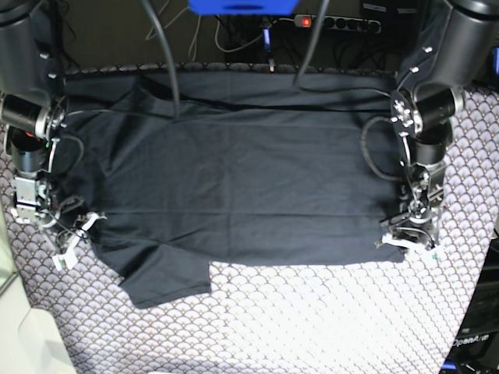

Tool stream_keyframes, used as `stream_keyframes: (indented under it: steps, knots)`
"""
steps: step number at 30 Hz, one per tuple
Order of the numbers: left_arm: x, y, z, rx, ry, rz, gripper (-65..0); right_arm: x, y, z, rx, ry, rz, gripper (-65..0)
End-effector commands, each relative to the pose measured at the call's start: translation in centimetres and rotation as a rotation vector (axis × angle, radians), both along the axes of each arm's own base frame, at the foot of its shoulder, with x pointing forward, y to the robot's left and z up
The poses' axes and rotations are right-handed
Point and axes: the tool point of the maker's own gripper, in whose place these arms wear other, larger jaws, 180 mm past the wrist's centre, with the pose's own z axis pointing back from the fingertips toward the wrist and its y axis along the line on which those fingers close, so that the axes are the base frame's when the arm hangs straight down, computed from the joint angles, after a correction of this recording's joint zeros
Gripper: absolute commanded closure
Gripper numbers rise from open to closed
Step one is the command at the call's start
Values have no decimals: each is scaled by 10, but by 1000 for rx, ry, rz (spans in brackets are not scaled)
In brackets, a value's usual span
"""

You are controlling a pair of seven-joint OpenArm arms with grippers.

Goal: Fold the T-shirt properly
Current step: 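Reach both grippers down to grasp the shirt's hem corners, then lift the hem and fold it over toward the collar with both grippers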

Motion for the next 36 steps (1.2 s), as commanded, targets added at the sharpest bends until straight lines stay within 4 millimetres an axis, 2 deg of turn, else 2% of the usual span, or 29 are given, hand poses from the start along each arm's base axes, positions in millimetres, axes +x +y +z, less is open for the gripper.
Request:
stream_keyframes:
  steps: [1,4,5,8,11,14,16,19,24,27,29,31,36]
  knots:
    - [9,3,10,-7,2,-8,-112,4,-14,10,-36,6,-4,0]
    - [8,-2,7,-20,29,-19,-12,3,-15,9,-37,11,-3,0]
    - [8,-3,7,-22,31,-20,0,3,-15,9,-37,11,-3,0]
    - [7,-4,4,-29,50,-25,0,3,-15,9,-37,11,-3,0]
    - [16,-5,19,-26,2,-46,0,3,-15,10,-39,11,-3,0]
    - [12,-7,21,-30,17,-79,0,2,-20,11,-45,11,-8,0]
    - [14,-6,35,-14,-3,-90,0,2,-20,11,-44,11,-9,0]
    - [16,-15,56,-2,-44,-108,0,2,-20,11,-44,11,-9,0]
    - [3,-17,84,57,-66,-131,0,2,-21,11,-43,9,-13,0]
    - [-6,-19,90,77,-66,-142,0,2,-22,11,-44,10,-14,0]
    - [-13,-20,92,90,-60,-150,0,-6,-26,5,-46,23,-20,0]
    - [-23,-18,91,107,-51,-152,0,-11,-36,6,-74,15,-23,0]
    - [-36,-16,100,145,-67,-154,0,-30,-44,7,-174,-21,19,0]
